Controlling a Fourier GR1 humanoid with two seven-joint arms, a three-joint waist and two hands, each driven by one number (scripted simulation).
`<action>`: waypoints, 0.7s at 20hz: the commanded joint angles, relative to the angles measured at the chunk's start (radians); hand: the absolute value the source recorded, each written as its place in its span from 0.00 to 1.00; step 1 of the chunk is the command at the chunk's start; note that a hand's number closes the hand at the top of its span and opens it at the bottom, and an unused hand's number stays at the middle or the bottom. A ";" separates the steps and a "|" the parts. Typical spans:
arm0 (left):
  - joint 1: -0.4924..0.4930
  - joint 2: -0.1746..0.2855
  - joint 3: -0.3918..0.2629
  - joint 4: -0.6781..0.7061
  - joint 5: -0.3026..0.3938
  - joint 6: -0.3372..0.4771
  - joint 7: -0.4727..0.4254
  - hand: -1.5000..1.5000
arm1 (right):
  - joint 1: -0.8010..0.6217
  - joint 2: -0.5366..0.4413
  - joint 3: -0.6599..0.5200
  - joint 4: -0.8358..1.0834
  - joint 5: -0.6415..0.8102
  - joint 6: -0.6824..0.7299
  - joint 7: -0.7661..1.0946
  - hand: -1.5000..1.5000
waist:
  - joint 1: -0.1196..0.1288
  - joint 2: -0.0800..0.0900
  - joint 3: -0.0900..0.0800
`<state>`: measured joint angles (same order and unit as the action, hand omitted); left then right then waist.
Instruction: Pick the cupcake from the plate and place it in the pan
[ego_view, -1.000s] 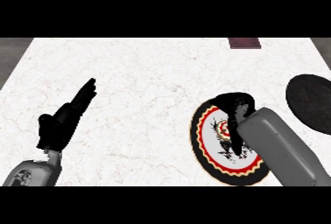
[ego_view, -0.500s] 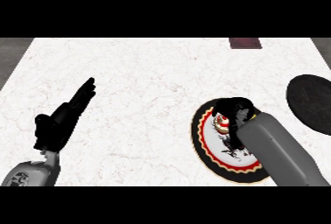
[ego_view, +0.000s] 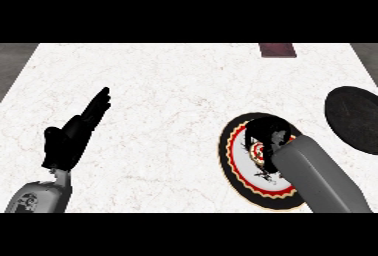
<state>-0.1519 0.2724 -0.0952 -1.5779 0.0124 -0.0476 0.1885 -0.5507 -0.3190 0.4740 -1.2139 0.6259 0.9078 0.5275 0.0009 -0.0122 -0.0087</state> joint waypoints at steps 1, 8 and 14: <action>-0.034 -0.007 0.024 0.063 -0.004 -0.026 -0.029 0.50 | 0.016 0.016 0.029 0.070 0.061 -0.058 -0.106 1.00 | 0.004 0.015 0.009; 0.065 -0.066 -0.042 -0.050 -0.063 0.016 -0.021 0.50 | 0.035 0.067 -0.102 -0.148 0.081 -0.152 0.054 1.00 | -0.003 0.007 0.009; 0.030 -0.025 0.025 -0.012 -0.026 0.006 0.010 0.50 | 0.050 0.179 -0.234 -0.285 0.280 -0.605 0.381 1.00 | -0.060 -0.011 0.010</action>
<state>-0.1195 0.2511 -0.0752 -1.5893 -0.0124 -0.0496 0.1915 -0.5196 -0.1942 0.2878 -1.4134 0.8026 0.5283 0.7650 -0.0359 -0.0171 0.0000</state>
